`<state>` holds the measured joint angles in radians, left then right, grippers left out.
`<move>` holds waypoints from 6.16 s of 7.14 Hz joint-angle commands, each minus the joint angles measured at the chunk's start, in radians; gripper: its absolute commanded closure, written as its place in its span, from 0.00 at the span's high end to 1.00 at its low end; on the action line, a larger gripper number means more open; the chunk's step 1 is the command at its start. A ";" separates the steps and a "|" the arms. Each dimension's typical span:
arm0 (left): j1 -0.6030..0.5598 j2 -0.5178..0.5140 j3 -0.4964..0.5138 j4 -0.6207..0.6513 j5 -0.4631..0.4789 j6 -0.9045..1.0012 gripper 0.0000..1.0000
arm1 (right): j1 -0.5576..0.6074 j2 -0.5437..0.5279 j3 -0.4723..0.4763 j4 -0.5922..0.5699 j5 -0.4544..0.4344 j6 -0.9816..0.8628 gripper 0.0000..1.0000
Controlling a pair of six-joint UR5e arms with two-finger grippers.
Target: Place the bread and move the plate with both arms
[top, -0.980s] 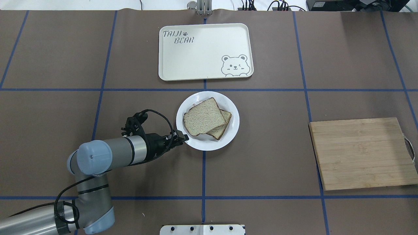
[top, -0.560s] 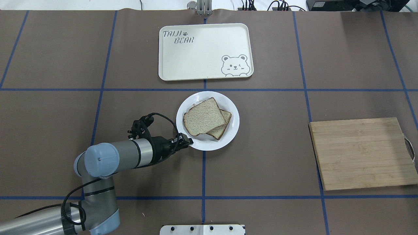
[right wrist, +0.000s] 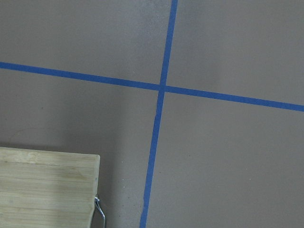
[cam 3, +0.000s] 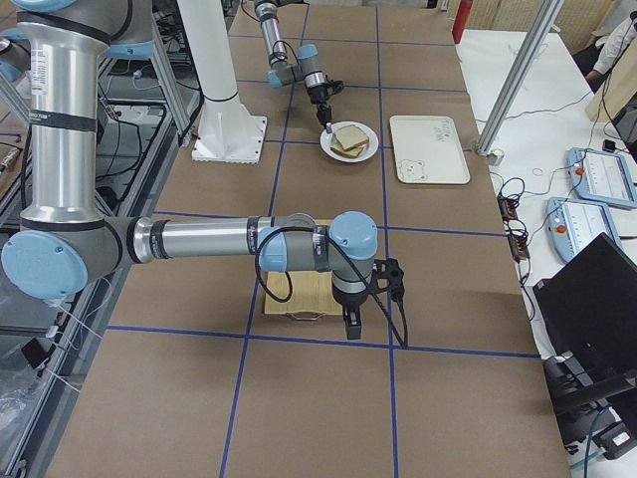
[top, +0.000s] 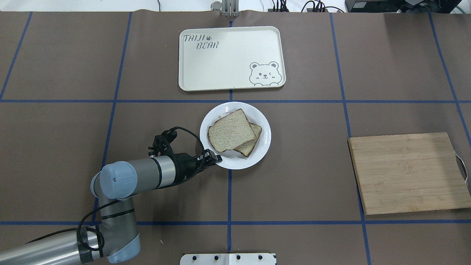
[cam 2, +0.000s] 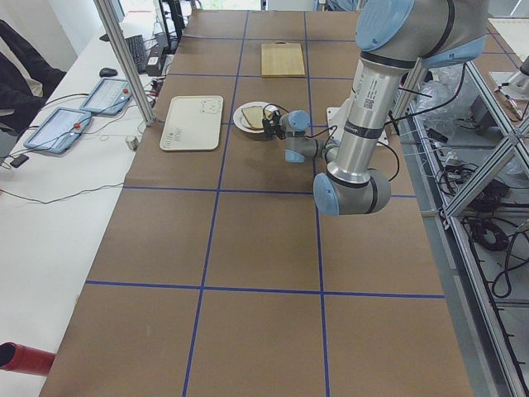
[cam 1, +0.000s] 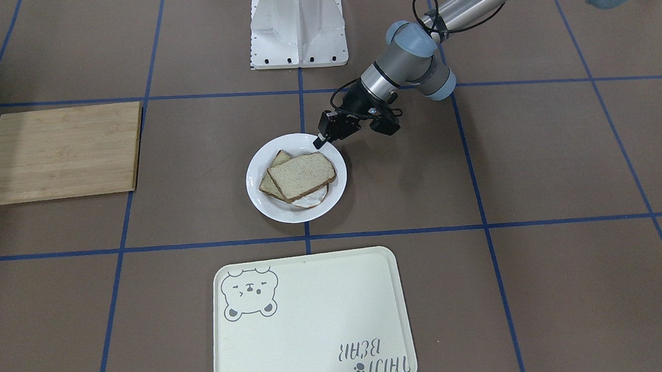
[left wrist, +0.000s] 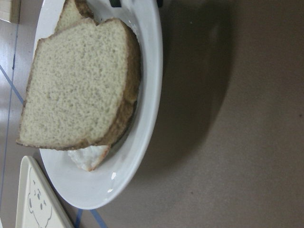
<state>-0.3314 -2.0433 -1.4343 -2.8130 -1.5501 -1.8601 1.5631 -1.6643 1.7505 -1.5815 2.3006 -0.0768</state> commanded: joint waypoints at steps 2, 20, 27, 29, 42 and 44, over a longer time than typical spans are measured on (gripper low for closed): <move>0.000 -0.005 -0.003 -0.022 0.004 -0.060 0.00 | 0.000 0.001 0.000 0.000 -0.001 0.000 1.00; -0.241 -0.342 0.379 0.055 0.159 -0.215 0.98 | 0.000 0.009 -0.008 0.000 -0.001 0.000 1.00; -0.424 0.156 -0.607 1.121 -0.204 0.817 0.98 | 0.000 -0.005 -0.009 0.000 -0.001 0.003 1.00; -0.681 0.321 -0.609 1.123 -0.426 1.296 0.98 | 0.000 -0.009 -0.011 0.000 0.005 0.002 1.00; -1.285 0.511 -0.376 1.485 -0.806 2.076 0.98 | 0.040 -0.051 0.003 0.002 0.002 -0.014 1.00; -1.285 0.512 -0.370 1.483 -0.806 2.073 0.98 | 0.040 -0.051 0.003 0.002 0.006 -0.012 1.00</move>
<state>-1.6169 -1.5330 -1.8077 -1.3293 -2.3563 0.2148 1.6029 -1.7147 1.7531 -1.5800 2.3047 -0.0896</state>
